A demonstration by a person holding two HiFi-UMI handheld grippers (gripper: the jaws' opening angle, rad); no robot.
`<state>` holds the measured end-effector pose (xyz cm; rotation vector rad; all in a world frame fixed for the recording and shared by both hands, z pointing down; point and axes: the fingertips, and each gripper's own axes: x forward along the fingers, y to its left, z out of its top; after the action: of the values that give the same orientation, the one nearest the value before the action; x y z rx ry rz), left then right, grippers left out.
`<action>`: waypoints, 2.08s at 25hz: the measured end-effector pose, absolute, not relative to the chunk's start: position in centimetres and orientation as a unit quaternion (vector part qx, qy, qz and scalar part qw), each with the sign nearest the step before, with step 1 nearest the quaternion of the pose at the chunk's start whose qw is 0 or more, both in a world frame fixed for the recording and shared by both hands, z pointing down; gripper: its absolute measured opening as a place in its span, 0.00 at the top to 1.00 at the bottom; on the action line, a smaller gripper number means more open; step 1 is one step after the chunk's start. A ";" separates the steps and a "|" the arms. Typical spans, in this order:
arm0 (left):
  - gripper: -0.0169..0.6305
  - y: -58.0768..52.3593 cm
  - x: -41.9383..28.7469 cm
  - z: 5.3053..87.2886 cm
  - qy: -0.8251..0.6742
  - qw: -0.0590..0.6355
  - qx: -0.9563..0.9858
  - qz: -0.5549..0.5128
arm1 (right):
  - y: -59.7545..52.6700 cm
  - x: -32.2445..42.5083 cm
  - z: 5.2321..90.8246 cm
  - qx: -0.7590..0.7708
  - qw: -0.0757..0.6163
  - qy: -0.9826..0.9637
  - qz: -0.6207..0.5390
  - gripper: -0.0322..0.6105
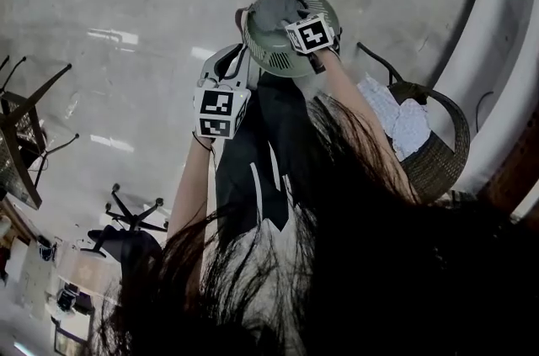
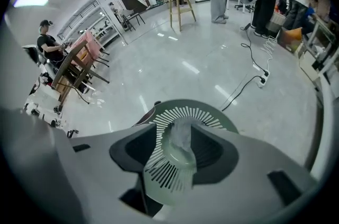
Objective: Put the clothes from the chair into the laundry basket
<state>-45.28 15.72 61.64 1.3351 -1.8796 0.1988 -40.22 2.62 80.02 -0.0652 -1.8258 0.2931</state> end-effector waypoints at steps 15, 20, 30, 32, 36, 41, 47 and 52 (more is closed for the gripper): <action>0.91 16.1 -44.4 58.7 -0.735 0.379 0.555 0.086 | 3.9 -40.3 72.8 0.021 0.487 -0.848 0.207 0.65; 0.91 16.9 -44.4 56.3 -0.737 0.363 0.564 0.083 | 5.0 -39.9 67.8 0.029 0.433 -0.871 0.228 0.65; 0.91 19.4 -44.1 49.7 -0.749 0.316 0.579 0.064 | 7.1 -38.6 55.9 0.063 0.328 -0.908 0.252 0.65; 0.91 20.2 -43.9 48.3 -0.750 0.307 0.582 0.061 | 7.8 -38.4 53.5 0.068 0.308 -0.914 0.255 0.65; 0.91 22.2 -43.3 46.1 -0.749 0.294 0.591 0.061 | 9.1 -37.9 49.1 0.081 0.272 -0.923 0.258 0.65; 0.91 23.9 -42.6 43.8 -0.743 0.281 0.604 0.065 | 9.9 -36.5 44.5 0.108 0.225 -0.929 0.274 0.67; 0.91 24.5 -41.3 40.9 -0.733 0.264 0.624 0.060 | 10.2 -33.4 41.0 0.137 0.198 -0.930 0.279 0.71; 0.91 22.8 -38.8 38.9 -0.717 0.249 0.649 0.061 | 9.7 -29.9 39.1 0.163 0.172 -0.924 0.299 0.74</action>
<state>-38.78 22.75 38.93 1.7669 -1.9523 0.1650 -29.93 9.71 39.08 0.4621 -2.6233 0.8471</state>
